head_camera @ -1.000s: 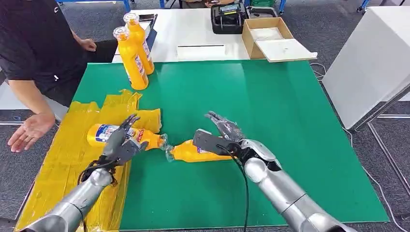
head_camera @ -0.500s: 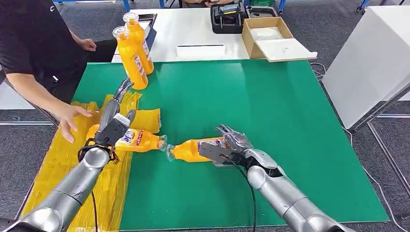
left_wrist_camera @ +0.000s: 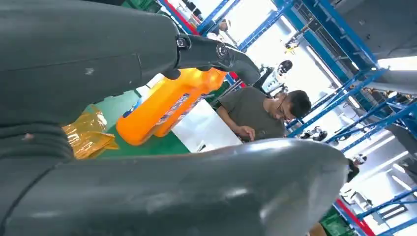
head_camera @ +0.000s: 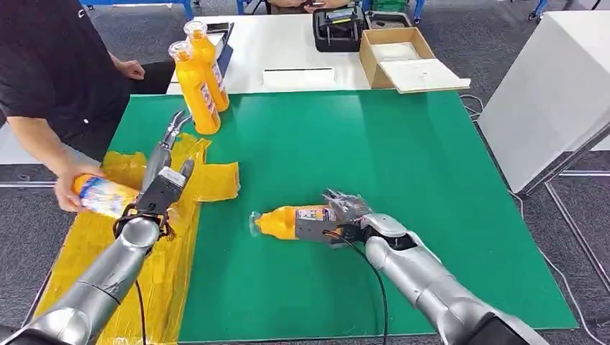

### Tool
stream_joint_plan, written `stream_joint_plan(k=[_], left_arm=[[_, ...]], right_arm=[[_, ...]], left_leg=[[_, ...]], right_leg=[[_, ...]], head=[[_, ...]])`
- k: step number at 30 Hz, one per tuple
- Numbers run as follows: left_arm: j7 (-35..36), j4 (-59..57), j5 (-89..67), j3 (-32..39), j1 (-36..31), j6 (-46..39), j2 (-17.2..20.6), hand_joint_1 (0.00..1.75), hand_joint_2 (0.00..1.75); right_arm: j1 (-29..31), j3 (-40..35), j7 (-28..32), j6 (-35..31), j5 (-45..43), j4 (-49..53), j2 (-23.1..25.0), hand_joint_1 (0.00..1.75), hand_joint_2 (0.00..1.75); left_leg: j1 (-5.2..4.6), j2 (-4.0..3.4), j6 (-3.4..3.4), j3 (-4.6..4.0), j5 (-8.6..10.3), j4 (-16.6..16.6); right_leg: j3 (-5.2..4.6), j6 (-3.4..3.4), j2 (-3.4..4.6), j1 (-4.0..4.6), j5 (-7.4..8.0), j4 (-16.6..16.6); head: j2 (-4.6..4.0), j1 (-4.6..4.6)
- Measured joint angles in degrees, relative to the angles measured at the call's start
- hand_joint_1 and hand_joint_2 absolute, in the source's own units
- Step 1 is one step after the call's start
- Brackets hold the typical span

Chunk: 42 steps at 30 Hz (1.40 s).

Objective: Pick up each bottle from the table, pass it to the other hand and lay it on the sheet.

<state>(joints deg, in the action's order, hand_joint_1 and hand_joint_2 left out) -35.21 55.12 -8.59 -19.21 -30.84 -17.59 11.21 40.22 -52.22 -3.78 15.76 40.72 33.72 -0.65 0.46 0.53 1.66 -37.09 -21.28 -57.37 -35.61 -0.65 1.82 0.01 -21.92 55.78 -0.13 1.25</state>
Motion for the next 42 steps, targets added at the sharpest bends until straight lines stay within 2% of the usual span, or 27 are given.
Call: stream_joint_plan(k=[8,23,29,30,33,36,39,42], left_arm=[[-0.13,-0.15,0.59,-0.24,-1.25,0.20,0.04,0.00,0.00],[-0.31,-0.57,0.72,-0.44,-1.98,0.26,0.07,0.00,0.00],[-0.35,-1.49,4.44,-0.55,-1.93,3.41,0.04,0.00,0.00],[-0.57,-1.51,5.91,-0.26,-1.32,4.33,0.04,0.00,1.75],[-0.63,-1.51,9.32,0.90,0.53,7.88,-0.02,0.00,1.75],[0.79,-1.49,12.84,2.38,1.95,11.90,-0.48,0.00,1.75],[1.90,-0.48,16.37,3.81,3.28,14.93,-1.38,0.00,1.75],[3.39,1.72,18.16,4.50,3.77,15.85,-2.79,0.00,1.75]], right_arm=[[2.82,-1.64,0.44,1.20,0.09,-4.94,2.05,1.75,1.75],[3.83,-2.40,0.59,1.40,0.04,-6.84,2.84,1.75,1.75],[4.31,-2.16,1.31,0.13,-3.48,-7.56,3.63,1.75,1.75],[4.22,-1.68,1.49,-0.84,-4.81,-7.56,3.63,1.75,1.75],[3.90,0.75,2.30,-3.83,-10.06,-6.51,3.49,1.75,1.75],[2.68,5.06,2.47,-7.90,-14.43,-1.32,3.23,1.75,1.75],[1.30,9.93,-0.55,-14.85,-12.63,7.80,3.17,1.75,1.75],[-0.08,13.39,-2.45,-16.65,-10.80,15.75,3.93,1.75,1.75]], left_leg=[[0.00,-0.04,-0.03,0.15,0.13,0.00],[0.01,-0.16,-0.03,0.19,0.12,0.01],[0.01,-0.29,-0.03,0.17,0.11,0.01],[0.01,-0.29,-0.03,0.17,0.11,0.01],[0.01,-0.28,-0.03,0.08,0.13,0.00],[0.02,-0.24,-0.03,-0.24,0.22,-0.01],[0.03,-0.23,-0.04,-0.37,0.22,-0.02],[0.02,-0.22,-0.03,-0.44,0.21,-0.02]], right_leg=[[0.12,-0.09,0.03,0.00,0.16,0.01],[0.14,-0.10,0.09,0.01,0.15,0.01],[0.15,-0.11,0.22,0.01,0.18,0.02],[0.14,-0.11,0.25,0.00,0.19,0.02],[0.02,-0.11,0.26,0.00,0.19,0.02],[-0.26,-0.09,0.23,0.01,0.22,0.05],[-0.38,-0.09,0.23,0.01,0.22,0.06],[-0.44,-0.08,0.23,0.00,0.21,0.05]], head=[[0.00,-0.02],[0.00,-0.02],[0.00,-0.02],[0.00,0.00],[0.00,-0.02],[0.00,-0.02],[0.00,0.00],[0.00,-0.02]])
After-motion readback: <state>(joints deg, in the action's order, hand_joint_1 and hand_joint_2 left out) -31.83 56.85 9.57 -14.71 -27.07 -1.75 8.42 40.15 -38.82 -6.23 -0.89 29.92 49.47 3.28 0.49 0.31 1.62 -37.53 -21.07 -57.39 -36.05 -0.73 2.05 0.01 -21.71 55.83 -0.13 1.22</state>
